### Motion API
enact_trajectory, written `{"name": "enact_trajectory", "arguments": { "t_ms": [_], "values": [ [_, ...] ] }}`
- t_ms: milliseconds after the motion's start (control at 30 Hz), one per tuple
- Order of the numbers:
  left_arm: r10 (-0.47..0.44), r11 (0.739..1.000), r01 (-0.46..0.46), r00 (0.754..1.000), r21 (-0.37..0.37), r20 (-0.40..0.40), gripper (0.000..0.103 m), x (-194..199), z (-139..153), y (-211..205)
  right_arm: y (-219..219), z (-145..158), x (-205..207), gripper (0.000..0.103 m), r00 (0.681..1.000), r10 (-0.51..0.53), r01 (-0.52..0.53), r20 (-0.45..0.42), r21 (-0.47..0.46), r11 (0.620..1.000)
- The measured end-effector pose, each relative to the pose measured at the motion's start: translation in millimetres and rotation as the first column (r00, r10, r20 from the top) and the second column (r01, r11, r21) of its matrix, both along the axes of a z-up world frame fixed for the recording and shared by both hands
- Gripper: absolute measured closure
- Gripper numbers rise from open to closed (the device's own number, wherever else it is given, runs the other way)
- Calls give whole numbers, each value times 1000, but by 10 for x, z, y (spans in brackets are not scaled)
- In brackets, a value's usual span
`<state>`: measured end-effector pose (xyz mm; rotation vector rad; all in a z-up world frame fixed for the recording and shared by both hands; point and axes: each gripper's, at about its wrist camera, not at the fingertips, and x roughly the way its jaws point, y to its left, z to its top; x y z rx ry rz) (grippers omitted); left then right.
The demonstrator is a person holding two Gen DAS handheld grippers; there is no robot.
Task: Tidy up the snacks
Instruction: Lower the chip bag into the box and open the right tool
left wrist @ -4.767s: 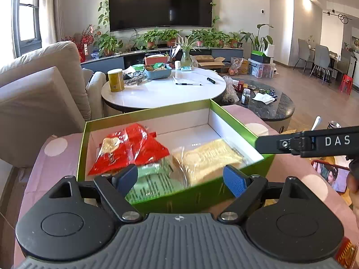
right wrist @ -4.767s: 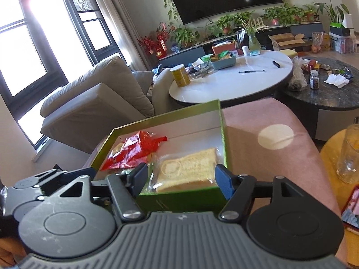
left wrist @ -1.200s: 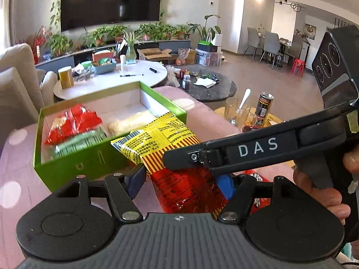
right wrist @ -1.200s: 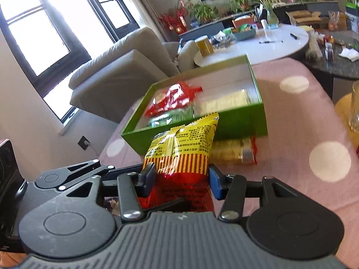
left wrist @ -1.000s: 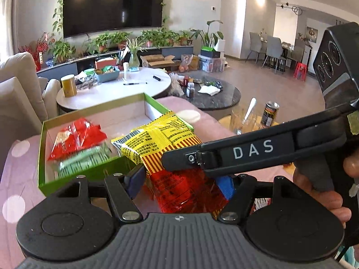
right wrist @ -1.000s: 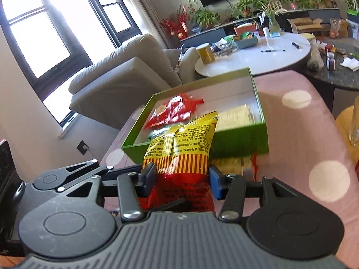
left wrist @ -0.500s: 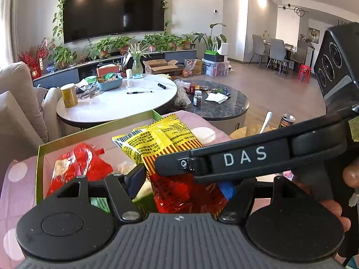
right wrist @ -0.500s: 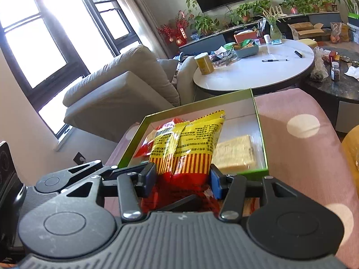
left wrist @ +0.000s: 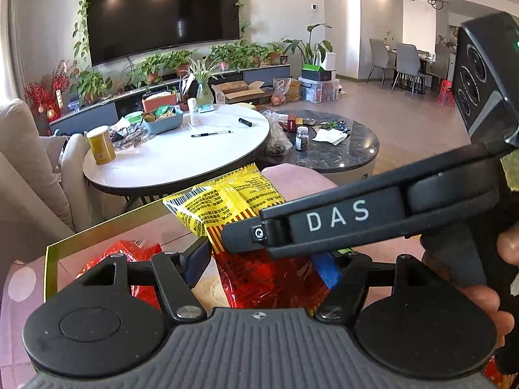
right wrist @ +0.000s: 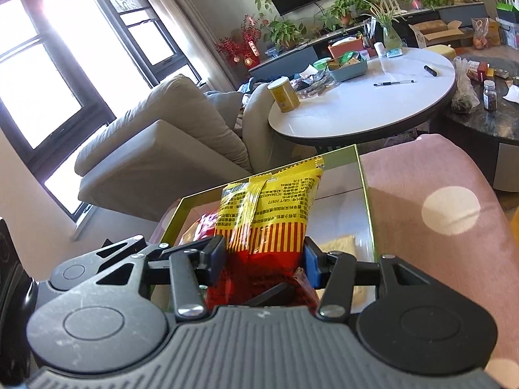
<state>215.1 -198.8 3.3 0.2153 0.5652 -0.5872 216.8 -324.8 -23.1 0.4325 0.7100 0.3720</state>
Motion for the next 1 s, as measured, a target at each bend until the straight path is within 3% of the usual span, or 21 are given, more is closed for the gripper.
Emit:
{"name": "enact_trajectory", "arguments": {
  "t_ms": [333,467,567,700,1000],
  "values": [
    [26,999,-27,999,-23,-32,37,285,-143,-12,5,-129,177,51,999,-29,29,-23,-4,1000],
    [85,996,-85,996,7,-10,24,337,-188,2,12,-127,194,51,997,-74,74,4,-43,996],
    [108,994,-107,994,3,-15,23,327,-189,86,-29,-109,158,49,992,-121,122,23,-87,989],
    [134,991,-134,991,5,-7,21,272,-150,168,-125,-83,94,49,992,-122,122,15,-52,991],
    [172,985,-172,985,-3,1,20,86,-85,309,-27,29,-31,44,996,-65,71,59,-105,992]
  ]
}}
